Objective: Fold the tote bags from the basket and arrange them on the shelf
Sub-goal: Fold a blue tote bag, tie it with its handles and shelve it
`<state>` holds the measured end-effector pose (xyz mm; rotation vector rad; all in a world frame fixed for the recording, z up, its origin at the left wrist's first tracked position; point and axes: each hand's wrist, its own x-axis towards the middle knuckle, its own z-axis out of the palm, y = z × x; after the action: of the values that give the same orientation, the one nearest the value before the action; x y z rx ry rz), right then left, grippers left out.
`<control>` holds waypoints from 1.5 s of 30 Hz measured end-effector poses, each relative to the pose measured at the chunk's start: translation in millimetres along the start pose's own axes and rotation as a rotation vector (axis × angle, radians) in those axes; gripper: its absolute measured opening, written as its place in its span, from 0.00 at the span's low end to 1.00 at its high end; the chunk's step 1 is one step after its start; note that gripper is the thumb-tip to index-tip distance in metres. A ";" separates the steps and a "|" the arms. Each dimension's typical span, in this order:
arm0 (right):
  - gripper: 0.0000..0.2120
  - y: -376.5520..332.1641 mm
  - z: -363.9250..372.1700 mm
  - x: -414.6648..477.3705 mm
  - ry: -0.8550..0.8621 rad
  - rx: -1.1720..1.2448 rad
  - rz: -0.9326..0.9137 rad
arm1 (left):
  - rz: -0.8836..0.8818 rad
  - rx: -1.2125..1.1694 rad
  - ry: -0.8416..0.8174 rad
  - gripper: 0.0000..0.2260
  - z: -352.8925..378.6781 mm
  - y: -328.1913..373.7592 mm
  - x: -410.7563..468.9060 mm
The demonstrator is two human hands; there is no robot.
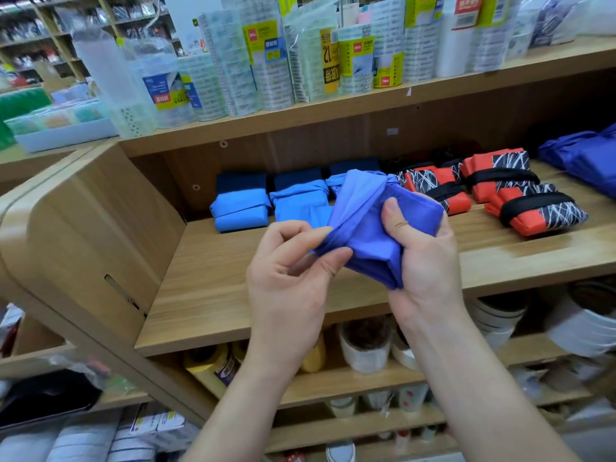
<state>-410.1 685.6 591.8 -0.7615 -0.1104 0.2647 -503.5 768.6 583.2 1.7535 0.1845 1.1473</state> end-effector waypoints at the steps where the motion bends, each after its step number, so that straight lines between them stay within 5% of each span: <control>1: 0.16 1.1 0.5 -1.3 0.022 0.005 -0.001 | 0.006 -0.019 0.022 0.10 0.4 -1.8 -0.9; 9: 0.11 5.7 8.9 3.2 0.176 0.020 -0.042 | 0.189 0.186 0.114 0.06 8.3 -3.7 -7.3; 14: 0.10 -30.8 13.9 42.0 0.249 0.068 -0.328 | 0.369 0.356 -0.277 0.07 19.8 -10.6 -67.2; 20: 0.10 -1.4 7.8 17.7 0.117 -0.128 -0.372 | 0.197 0.168 -0.026 0.06 9.4 6.2 -8.4; 26: 0.06 17.0 10.9 8.5 0.232 -0.121 -0.375 | 0.120 0.255 0.030 0.11 17.9 2.5 0.3; 33: 0.09 20.9 14.9 0.5 0.266 -0.388 -0.573 | 0.321 0.484 -0.075 0.05 12.4 10.9 -5.4; 36: 0.09 18.1 12.7 1.3 0.242 -0.404 -0.502 | 0.493 0.642 -0.179 0.09 -0.2 19.5 2.3; 41: 0.10 9.0 7.4 -2.6 0.054 -0.283 -0.042 | 0.558 0.976 -0.487 0.40 -13.3 19.5 10.7; 45: 0.09 -1.4 0.9 -14.2 -0.237 -0.424 0.112 | 0.634 0.989 -0.438 0.27 -17.8 8.7 18.4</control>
<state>-423.6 681.3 593.3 -1.1579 -0.3567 0.4459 -510.2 786.5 602.4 3.0522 -0.1155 1.1325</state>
